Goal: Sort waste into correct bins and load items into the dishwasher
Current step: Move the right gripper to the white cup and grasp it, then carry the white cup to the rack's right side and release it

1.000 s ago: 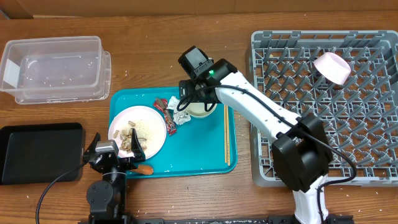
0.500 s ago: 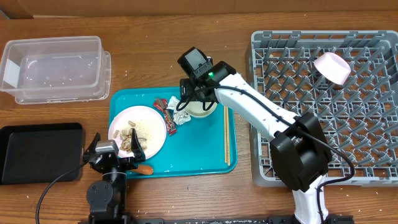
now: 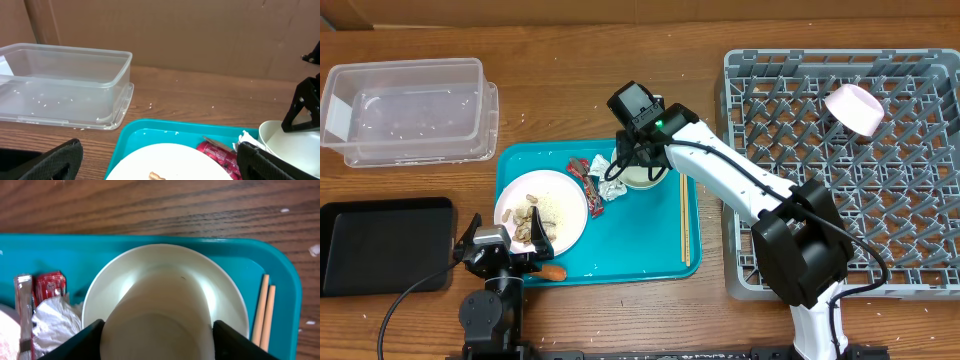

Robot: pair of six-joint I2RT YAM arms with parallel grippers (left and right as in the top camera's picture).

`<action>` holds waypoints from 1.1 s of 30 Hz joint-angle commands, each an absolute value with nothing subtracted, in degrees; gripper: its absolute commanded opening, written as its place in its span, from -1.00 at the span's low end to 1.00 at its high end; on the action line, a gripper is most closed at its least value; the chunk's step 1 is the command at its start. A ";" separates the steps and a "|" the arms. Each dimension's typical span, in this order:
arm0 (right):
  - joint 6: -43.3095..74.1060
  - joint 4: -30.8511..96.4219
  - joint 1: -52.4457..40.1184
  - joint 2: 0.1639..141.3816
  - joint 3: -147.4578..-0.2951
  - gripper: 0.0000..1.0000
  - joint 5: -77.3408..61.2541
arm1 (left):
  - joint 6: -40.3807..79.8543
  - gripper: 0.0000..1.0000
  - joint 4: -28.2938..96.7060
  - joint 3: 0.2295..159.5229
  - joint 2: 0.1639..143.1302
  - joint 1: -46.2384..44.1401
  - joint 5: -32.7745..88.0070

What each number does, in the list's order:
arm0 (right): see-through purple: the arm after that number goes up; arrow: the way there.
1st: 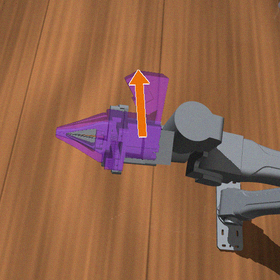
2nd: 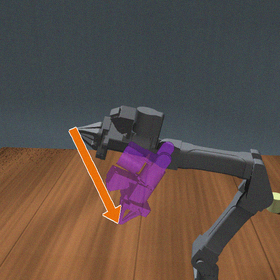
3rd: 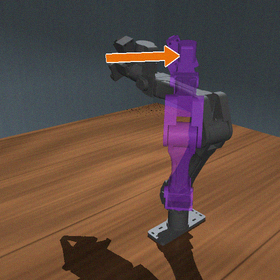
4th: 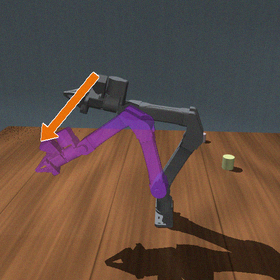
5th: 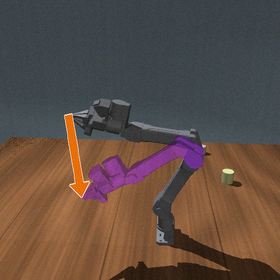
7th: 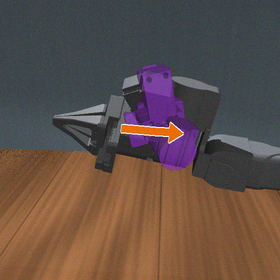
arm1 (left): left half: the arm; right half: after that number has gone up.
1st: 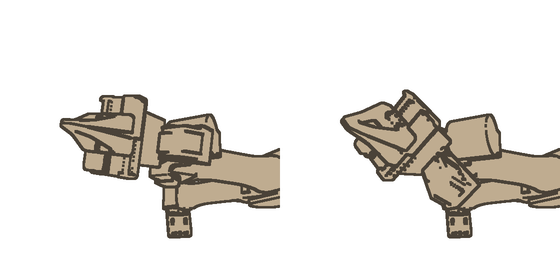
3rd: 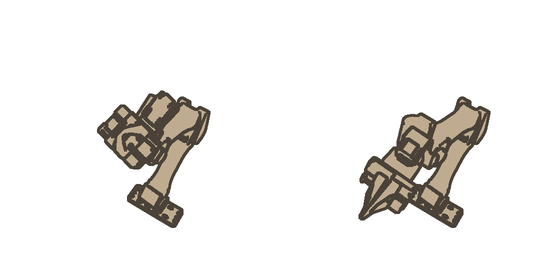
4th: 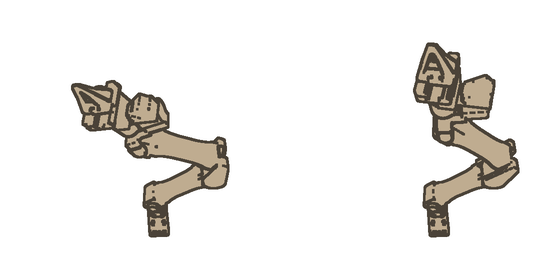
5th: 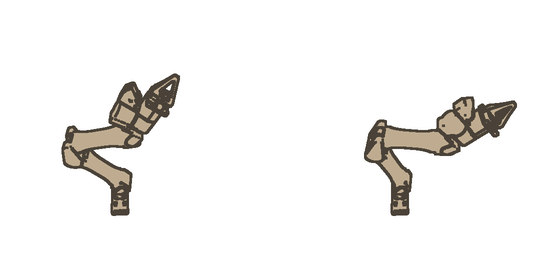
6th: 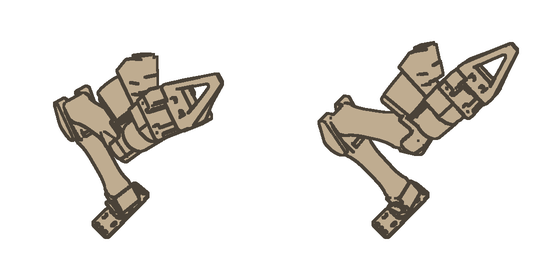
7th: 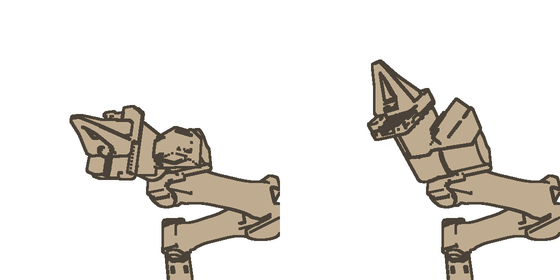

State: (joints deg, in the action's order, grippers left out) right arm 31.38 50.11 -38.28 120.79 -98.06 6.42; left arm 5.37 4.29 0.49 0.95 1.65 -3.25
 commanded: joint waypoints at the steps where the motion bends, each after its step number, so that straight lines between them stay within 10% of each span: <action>1: 31.57 49.80 -38.30 121.56 -97.82 0.25 7.03 | 4.25 0.99 4.19 0.27 0.27 1.85 -3.16; 20: 31.48 64.95 -32.10 105.97 -110.74 -0.03 3.66 | 4.25 1.00 4.19 0.27 0.27 1.85 -3.14; 33: 31.05 80.38 -3.27 92.36 -110.72 -0.03 17.04 | 4.25 1.00 4.19 0.27 0.27 1.85 -3.16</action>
State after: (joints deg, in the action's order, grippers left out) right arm 31.29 79.22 -8.43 93.67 -109.56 11.49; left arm 5.37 4.29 0.49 0.95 1.65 -3.27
